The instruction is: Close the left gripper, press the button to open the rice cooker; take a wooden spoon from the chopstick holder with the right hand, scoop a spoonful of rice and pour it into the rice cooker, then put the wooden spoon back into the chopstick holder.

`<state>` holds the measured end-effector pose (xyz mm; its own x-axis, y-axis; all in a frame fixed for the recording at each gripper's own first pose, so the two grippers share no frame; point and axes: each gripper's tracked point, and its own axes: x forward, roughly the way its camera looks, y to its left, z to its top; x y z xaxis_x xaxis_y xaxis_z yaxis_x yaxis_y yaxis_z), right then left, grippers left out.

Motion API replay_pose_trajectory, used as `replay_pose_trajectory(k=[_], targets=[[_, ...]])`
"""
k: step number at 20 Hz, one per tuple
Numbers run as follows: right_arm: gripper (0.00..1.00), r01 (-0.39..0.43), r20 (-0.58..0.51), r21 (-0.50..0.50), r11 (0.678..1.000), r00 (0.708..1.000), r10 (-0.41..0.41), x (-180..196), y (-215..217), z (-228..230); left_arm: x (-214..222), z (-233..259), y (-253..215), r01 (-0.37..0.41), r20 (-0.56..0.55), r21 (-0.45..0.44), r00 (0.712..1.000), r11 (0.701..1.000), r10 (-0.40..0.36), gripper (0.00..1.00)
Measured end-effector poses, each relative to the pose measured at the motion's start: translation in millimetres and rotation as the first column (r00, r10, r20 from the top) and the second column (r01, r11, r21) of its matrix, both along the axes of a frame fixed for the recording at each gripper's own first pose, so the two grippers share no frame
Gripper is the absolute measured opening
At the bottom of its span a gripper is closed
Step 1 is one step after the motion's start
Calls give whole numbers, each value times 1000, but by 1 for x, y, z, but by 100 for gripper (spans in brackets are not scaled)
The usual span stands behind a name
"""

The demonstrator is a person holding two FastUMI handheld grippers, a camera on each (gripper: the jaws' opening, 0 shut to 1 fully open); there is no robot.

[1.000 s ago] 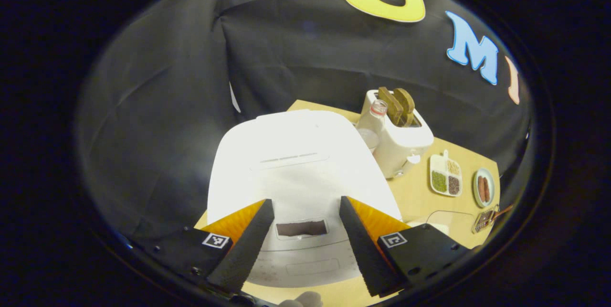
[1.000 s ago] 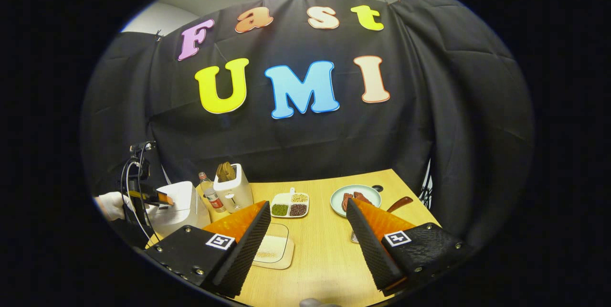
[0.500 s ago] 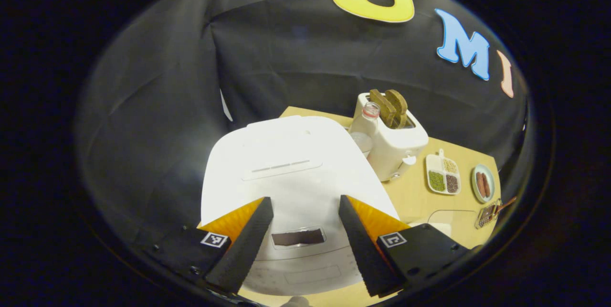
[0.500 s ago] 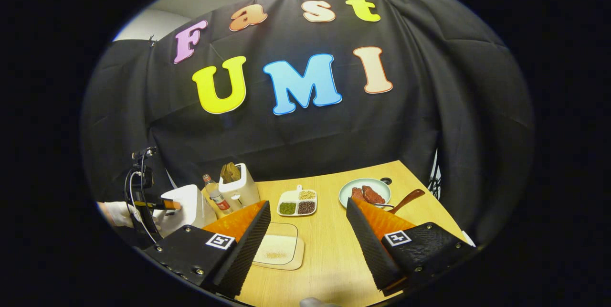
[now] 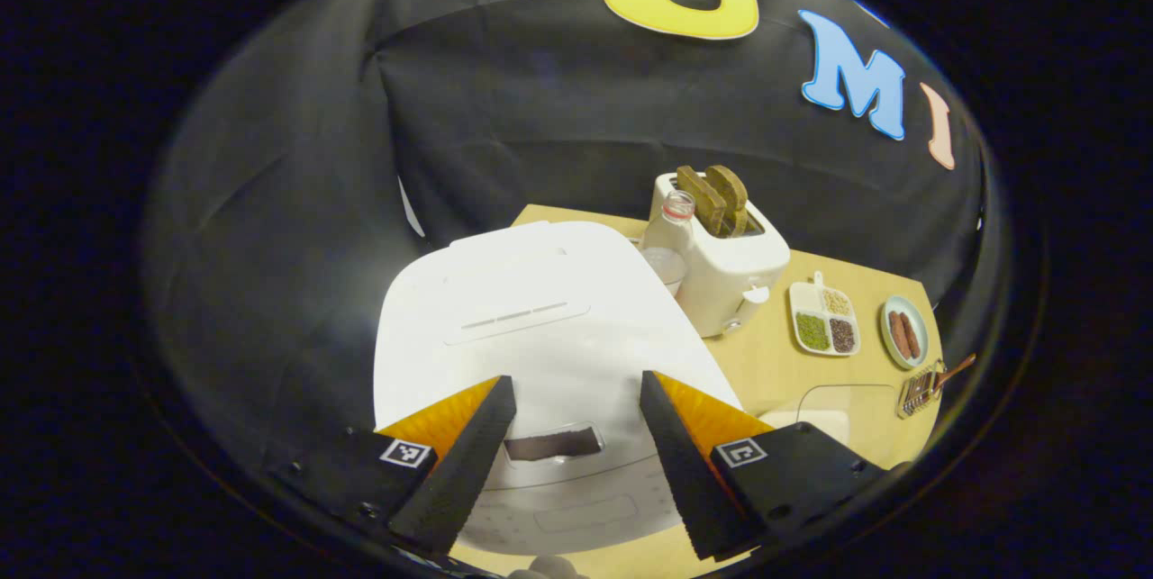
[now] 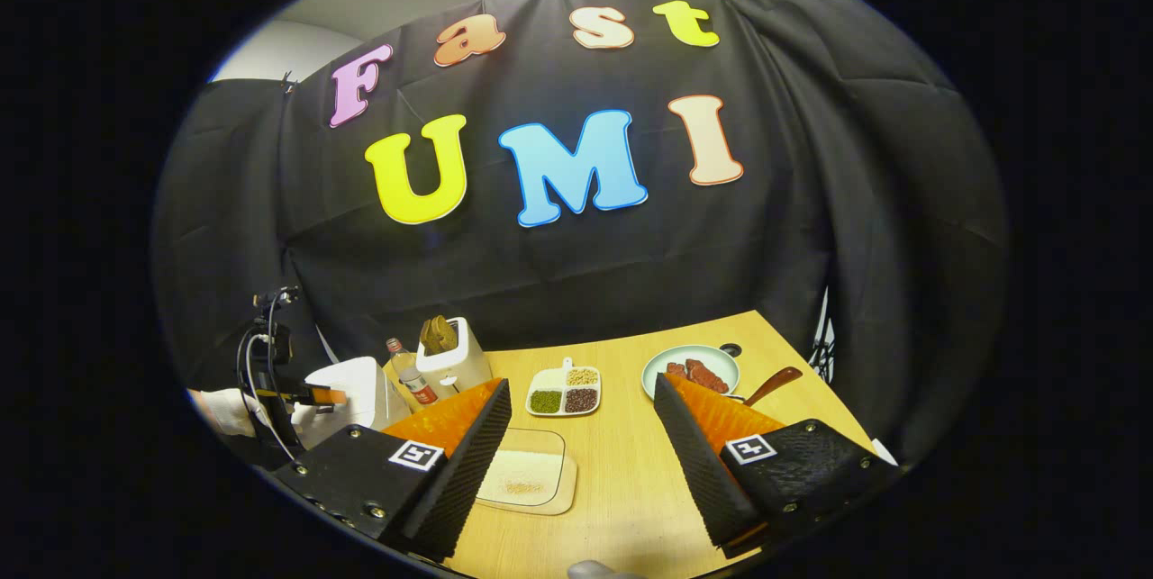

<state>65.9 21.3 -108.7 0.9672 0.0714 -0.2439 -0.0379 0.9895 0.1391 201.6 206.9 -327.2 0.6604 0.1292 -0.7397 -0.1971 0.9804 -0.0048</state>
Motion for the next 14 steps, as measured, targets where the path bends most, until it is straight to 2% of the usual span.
replay_pose_trajectory(k=[2,4,6,9,10,11,12,14], targets=[[98,9,18,-16,1000,1000,-9,-3,-2,10,4,35,-9,25,99,47,995,999,-30,97],[98,20,47,-35,999,999,-18,-5,-6,22,1,81,-29,62,231,80,970,995,-79,99],[98,29,80,-48,998,996,-25,-8,-7,36,-15,133,-59,95,349,95,929,991,-122,96],[98,43,142,-52,998,989,-35,-15,-6,56,-44,197,-104,142,491,110,853,984,-178,98],[98,49,156,-57,997,987,-40,-16,-6,61,-60,216,-121,151,531,115,826,982,-189,100],[98,54,170,-62,997,984,-43,-19,-7,66,-74,234,-138,164,563,112,802,980,-199,95],[98,61,182,-62,996,982,-49,-21,-8,70,-91,247,-152,175,594,102,779,979,-201,100],[98,82,214,-56,995,975,-68,-29,-14,80,-129,273,-175,191,642,94,739,977,-206,98]])
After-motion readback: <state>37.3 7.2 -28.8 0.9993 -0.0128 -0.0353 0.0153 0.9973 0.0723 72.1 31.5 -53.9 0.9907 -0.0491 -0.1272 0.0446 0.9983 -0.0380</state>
